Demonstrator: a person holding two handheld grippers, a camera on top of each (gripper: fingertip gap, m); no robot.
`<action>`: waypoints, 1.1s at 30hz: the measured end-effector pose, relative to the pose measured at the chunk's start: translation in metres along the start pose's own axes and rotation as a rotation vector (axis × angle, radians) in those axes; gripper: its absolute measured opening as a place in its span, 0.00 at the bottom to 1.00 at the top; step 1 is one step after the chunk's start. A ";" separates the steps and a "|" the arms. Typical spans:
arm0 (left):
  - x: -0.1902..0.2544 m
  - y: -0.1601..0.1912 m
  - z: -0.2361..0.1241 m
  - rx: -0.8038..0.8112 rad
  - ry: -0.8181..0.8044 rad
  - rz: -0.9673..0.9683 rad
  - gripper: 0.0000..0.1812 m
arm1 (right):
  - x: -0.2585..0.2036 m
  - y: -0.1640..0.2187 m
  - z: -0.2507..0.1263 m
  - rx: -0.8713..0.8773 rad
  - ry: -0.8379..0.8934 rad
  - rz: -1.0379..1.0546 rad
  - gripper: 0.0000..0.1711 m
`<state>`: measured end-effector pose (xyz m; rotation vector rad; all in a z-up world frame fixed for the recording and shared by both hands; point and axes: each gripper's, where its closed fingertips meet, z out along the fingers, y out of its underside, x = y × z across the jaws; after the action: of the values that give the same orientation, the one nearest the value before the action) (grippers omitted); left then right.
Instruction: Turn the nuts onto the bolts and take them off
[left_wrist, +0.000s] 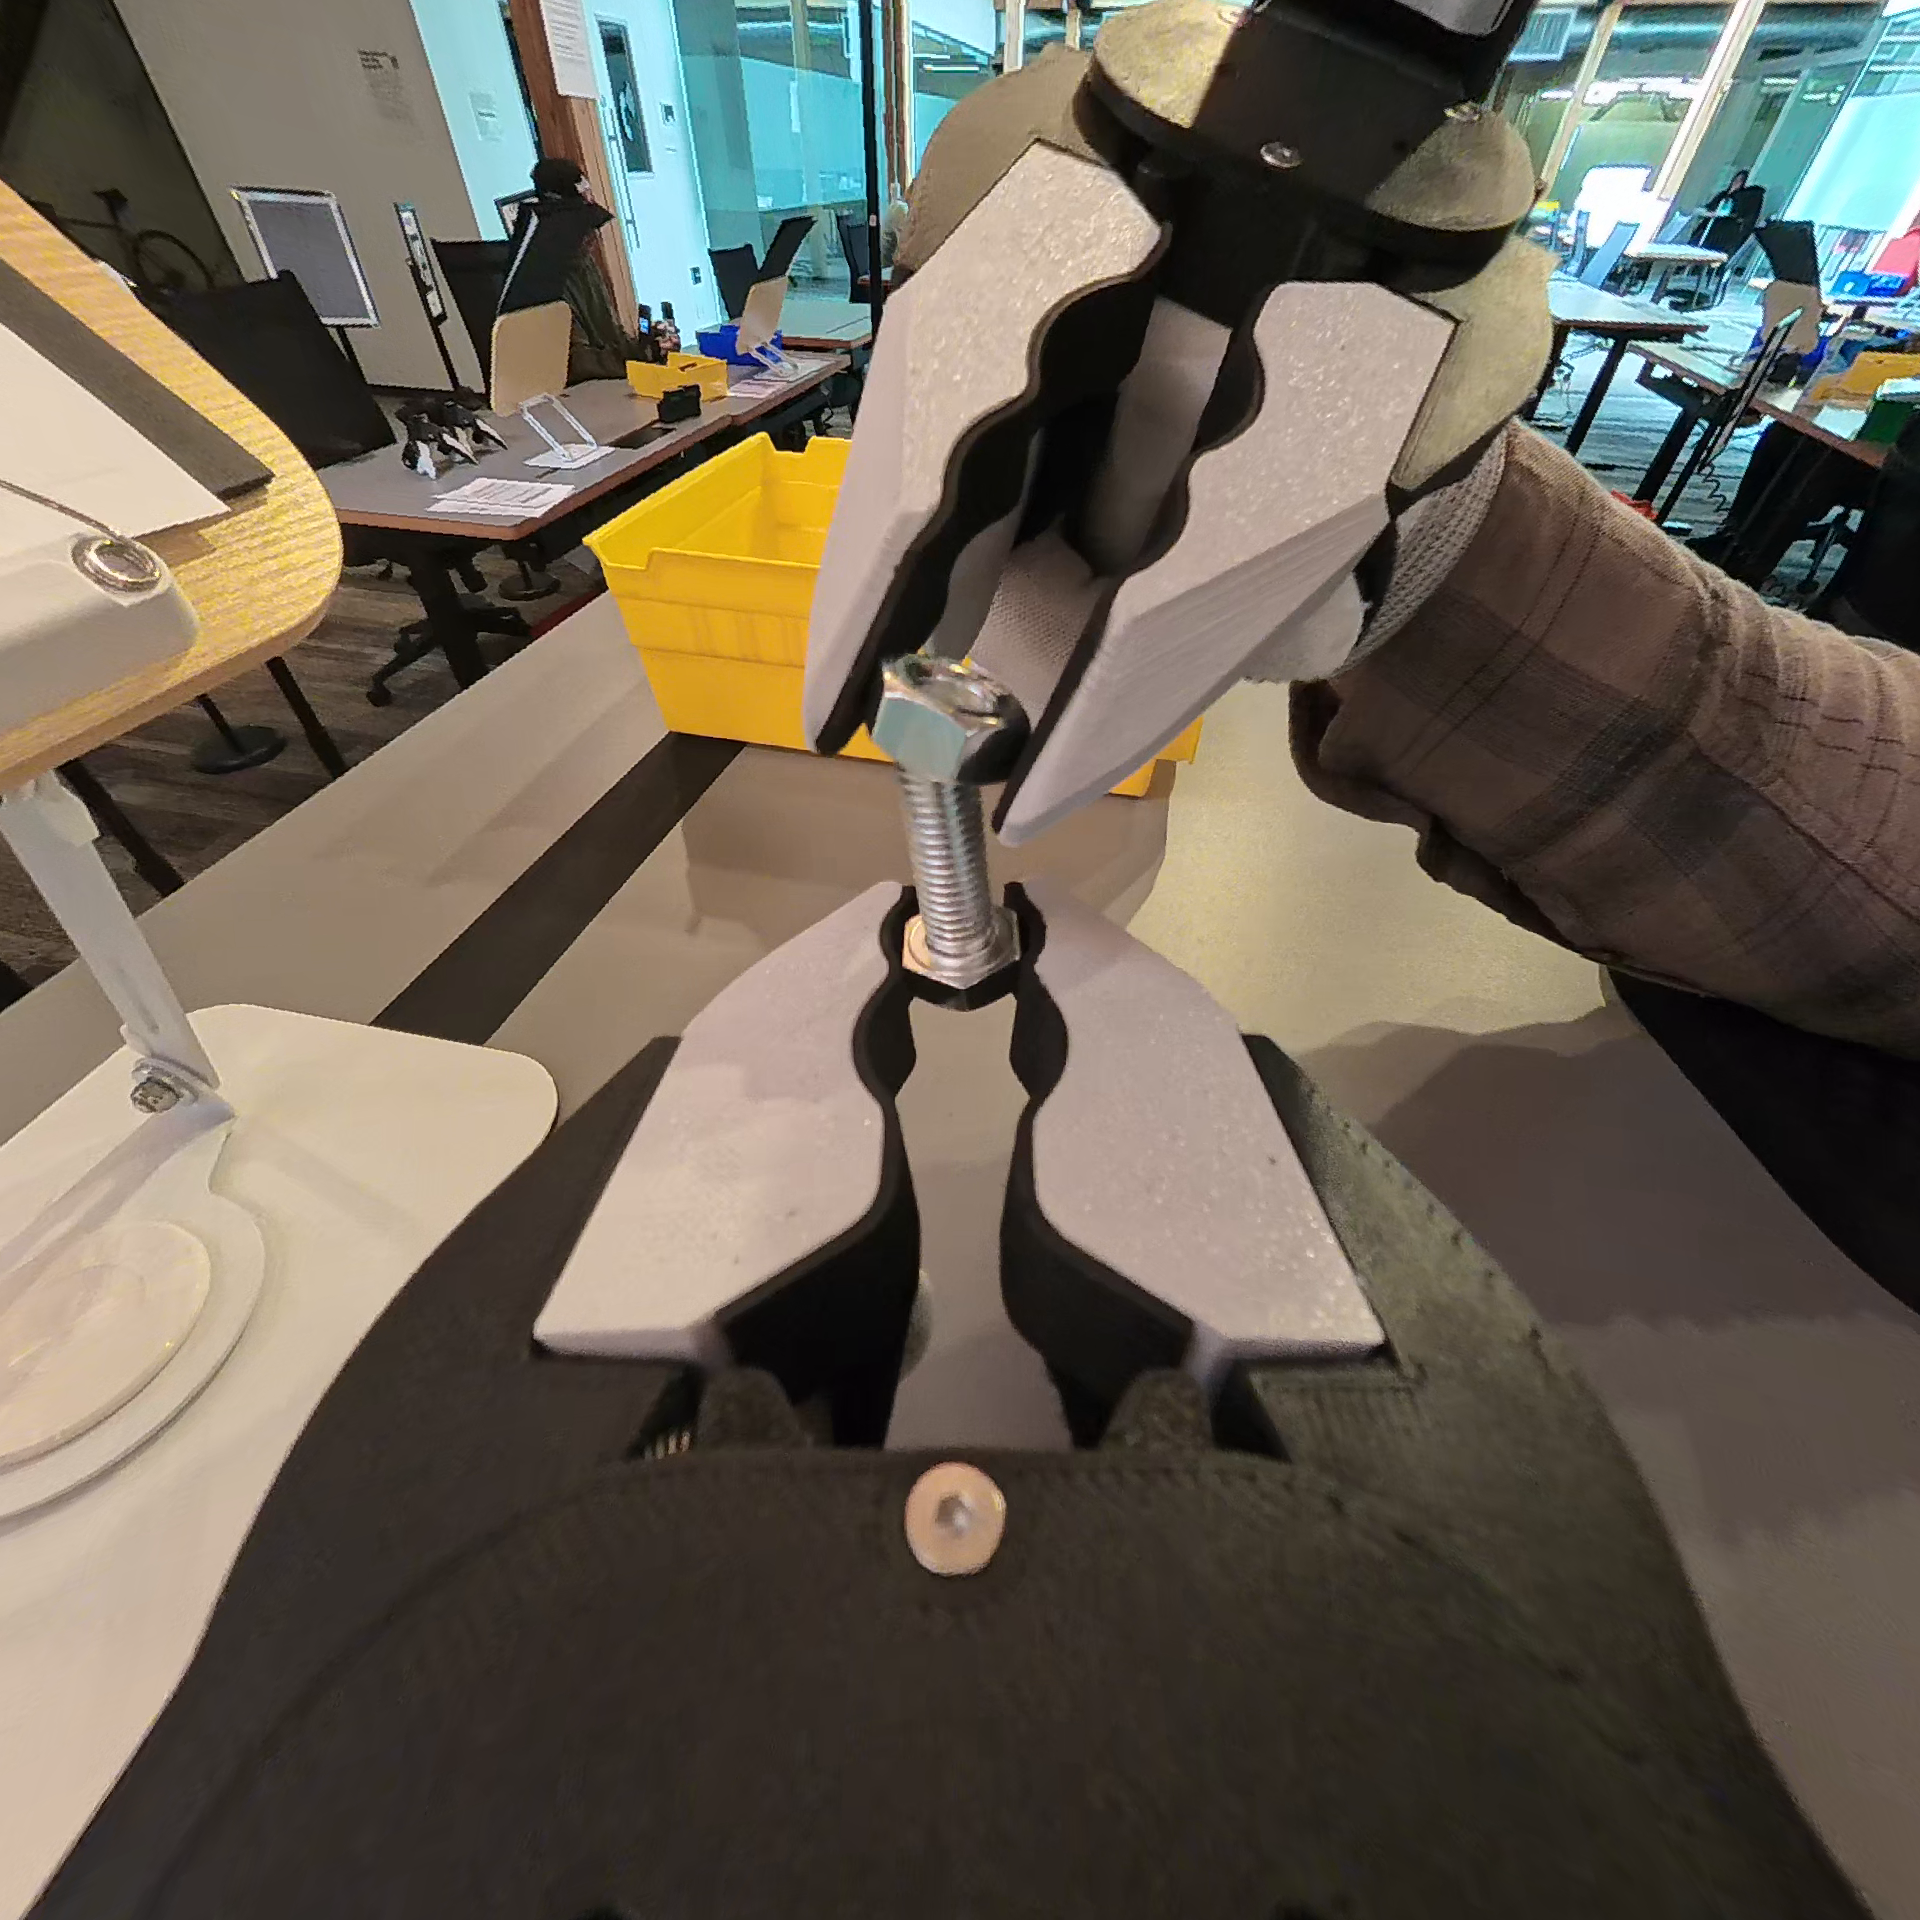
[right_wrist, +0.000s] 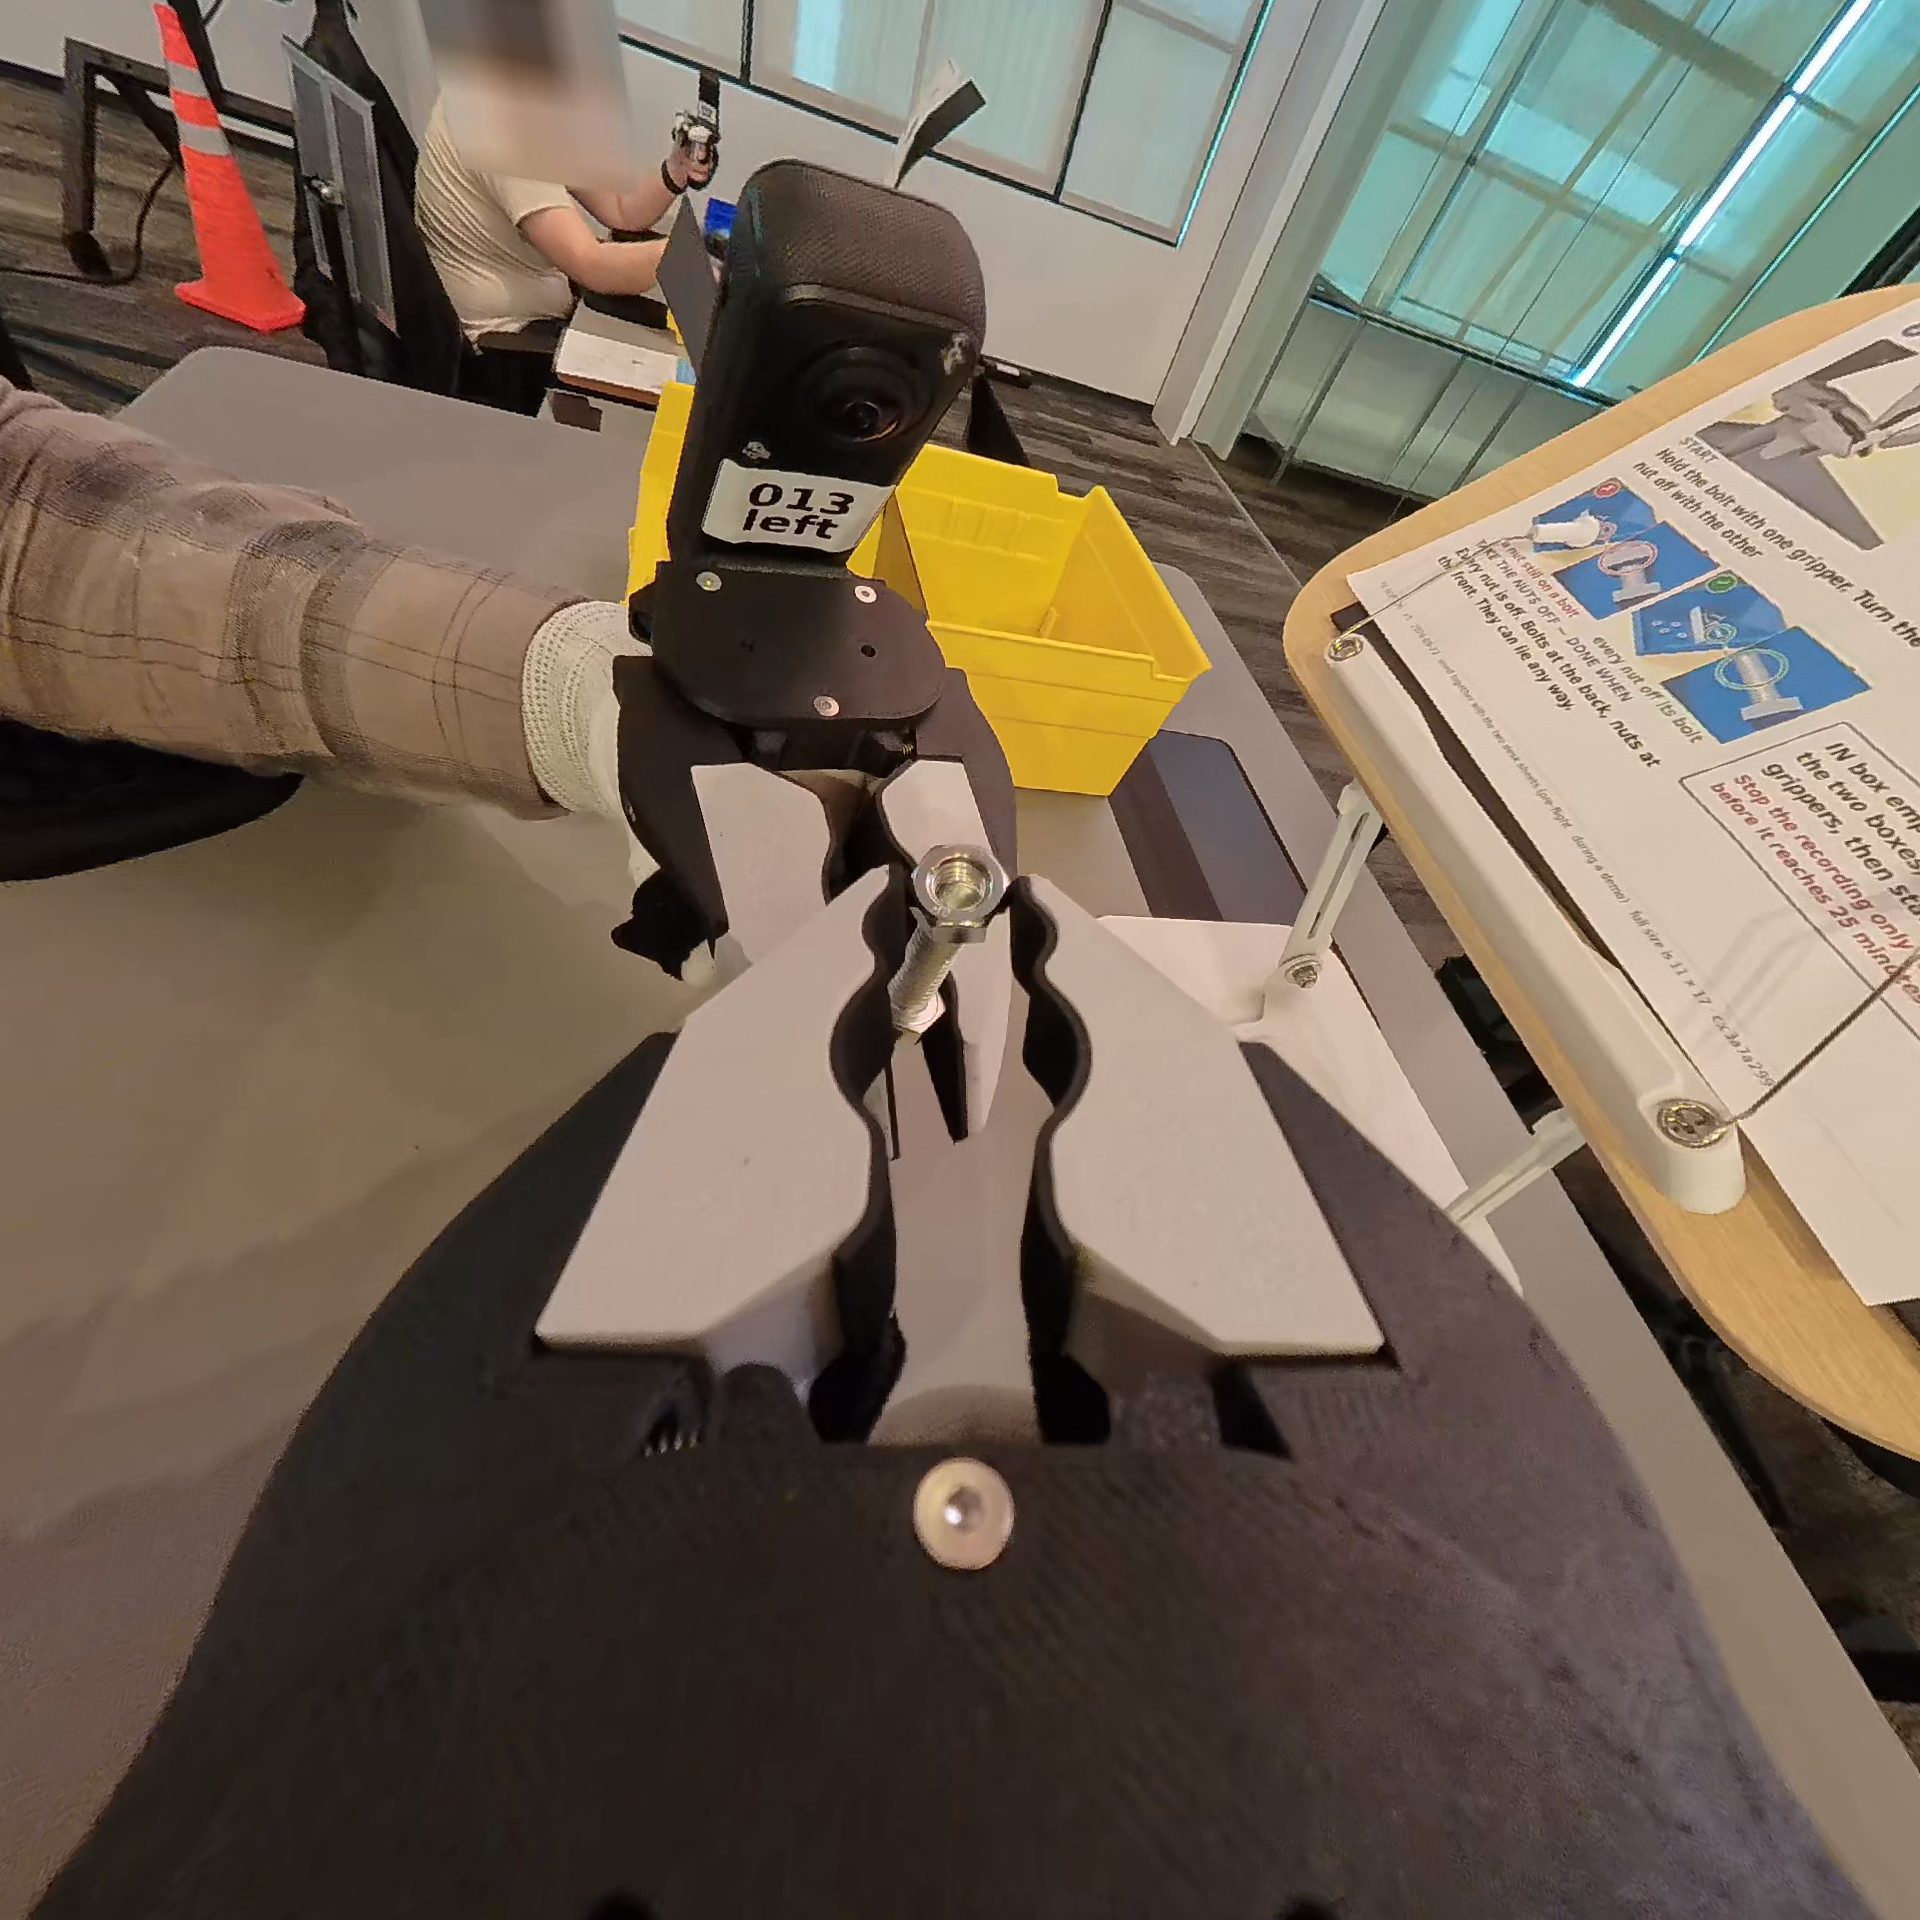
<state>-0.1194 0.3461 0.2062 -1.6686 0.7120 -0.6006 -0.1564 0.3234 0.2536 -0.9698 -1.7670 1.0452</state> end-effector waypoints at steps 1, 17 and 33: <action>0.000 0.000 0.000 0.000 0.001 0.003 0.08 | 0.000 0.000 0.000 0.001 -0.004 0.006 0.10; 0.001 0.011 0.004 -0.078 -0.034 0.102 0.08 | -0.008 0.009 -0.003 -0.065 -0.097 0.177 0.10; -0.012 0.018 0.006 -0.114 -0.108 0.083 0.08 | 0.002 0.020 0.000 -0.119 -0.046 0.220 0.10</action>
<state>-0.1257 0.3558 0.1873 -1.7539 0.7446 -0.4149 -0.1530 0.3322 0.2363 -1.2461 -1.8063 1.1153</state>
